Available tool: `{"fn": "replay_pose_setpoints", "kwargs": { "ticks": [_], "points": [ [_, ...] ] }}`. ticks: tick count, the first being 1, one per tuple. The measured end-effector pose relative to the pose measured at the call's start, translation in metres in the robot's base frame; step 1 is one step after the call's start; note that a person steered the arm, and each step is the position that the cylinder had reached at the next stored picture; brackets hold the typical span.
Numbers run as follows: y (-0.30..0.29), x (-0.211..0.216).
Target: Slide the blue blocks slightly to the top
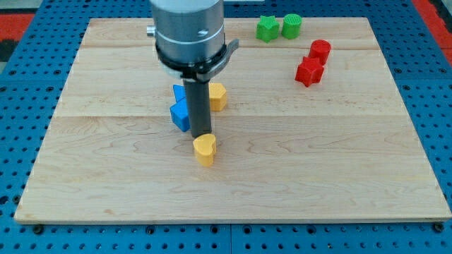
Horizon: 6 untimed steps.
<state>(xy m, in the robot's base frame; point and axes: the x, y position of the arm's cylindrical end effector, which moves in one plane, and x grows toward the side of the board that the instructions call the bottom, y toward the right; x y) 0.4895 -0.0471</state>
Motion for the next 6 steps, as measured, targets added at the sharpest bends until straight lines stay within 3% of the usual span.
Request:
{"fn": "replay_pose_setpoints", "kwargs": {
  "ticks": [2,5,6],
  "points": [
    [-0.024,-0.012],
    [-0.028,-0.123],
    [0.001,-0.128]
  ]
}}
